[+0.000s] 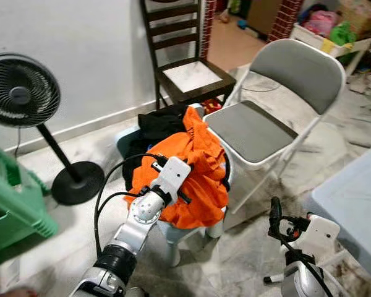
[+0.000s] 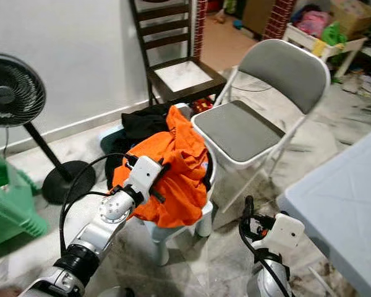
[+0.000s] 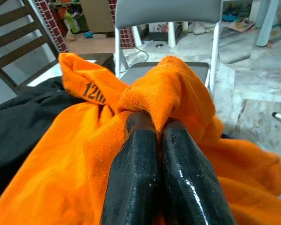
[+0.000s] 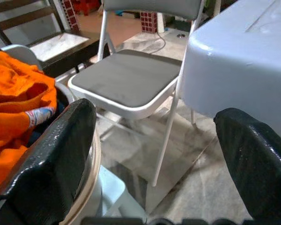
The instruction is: Hang hanger
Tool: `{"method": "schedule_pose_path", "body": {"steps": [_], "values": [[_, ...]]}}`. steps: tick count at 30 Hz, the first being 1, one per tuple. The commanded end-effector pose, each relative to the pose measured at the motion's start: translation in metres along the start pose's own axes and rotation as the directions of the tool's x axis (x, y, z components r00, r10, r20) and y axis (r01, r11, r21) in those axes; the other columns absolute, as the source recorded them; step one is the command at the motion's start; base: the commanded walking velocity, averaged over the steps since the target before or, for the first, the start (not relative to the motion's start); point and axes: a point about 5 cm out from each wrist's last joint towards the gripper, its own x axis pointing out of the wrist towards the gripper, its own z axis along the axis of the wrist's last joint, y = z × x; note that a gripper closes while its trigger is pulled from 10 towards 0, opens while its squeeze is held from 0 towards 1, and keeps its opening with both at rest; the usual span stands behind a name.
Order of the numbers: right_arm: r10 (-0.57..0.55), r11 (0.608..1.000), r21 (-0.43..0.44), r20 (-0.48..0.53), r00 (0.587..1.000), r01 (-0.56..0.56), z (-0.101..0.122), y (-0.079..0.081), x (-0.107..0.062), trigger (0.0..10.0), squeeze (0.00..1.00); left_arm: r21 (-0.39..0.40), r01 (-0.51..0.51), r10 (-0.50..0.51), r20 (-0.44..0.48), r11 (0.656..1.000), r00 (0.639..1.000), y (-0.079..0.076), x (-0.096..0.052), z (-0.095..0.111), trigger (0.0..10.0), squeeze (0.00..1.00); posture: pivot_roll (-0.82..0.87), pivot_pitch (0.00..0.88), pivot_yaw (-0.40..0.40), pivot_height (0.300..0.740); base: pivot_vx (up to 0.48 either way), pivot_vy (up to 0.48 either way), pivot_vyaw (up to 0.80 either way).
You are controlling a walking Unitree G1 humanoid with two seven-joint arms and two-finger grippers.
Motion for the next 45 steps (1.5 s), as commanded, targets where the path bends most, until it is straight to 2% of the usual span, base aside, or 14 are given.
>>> {"method": "schedule_pose_path", "body": {"steps": [1, 6, 19, 36, 45], "values": [[-0.007, 1.000, 0.012, 0.012, 1.000, 0.007, 0.001, -0.002, 0.003, 10.0, 0.00, 0.010, 0.002, -0.002, -0.021, 1.000, 1.000, 0.000, 0.000, -0.004, 10.0, 0.00, 0.06, 0.020, -0.025, 0.740, 0.000, 0.000, 0.00], [-0.001, 1.000, 0.017, 0.043, 0.999, 0.000, 0.008, 0.001, 0.015, 10.0, 0.00, 0.022, 0.005, -0.004, -0.032, 1.000, 0.999, 0.001, 0.007, -0.003, 10.0, 0.00, 0.07, 0.000, -0.019, 0.740, 0.000, 0.000, 0.00], [0.004, 0.999, 0.044, 0.054, 0.999, -0.007, 0.008, 0.004, 0.024, 10.0, 0.00, 0.017, -0.026, 0.026, -0.012, 1.000, 1.000, 0.006, 0.015, 0.004, 10.0, 0.00, 0.10, 0.000, -0.023, 0.740, -0.058, 0.000, 0.00], [-0.010, 0.999, 0.038, 0.059, 0.998, 0.008, 0.008, -0.003, 0.025, 10.0, 0.00, 0.013, -0.011, 0.011, -0.012, 1.000, 1.000, -0.001, 0.016, 0.002, 10.0, 0.00, 0.08, 0.000, -0.025, 0.740, -0.321, 0.000, 0.00], [-0.022, 0.999, 0.027, 0.055, 0.998, 0.020, 0.006, -0.008, 0.020, 10.0, 0.00, 0.011, 0.003, -0.003, -0.010, 1.000, 1.000, -0.005, 0.016, 0.002, 10.0, 0.00, 0.07, 0.000, -0.029, 0.740, -0.291, 0.000, 0.00]]}}
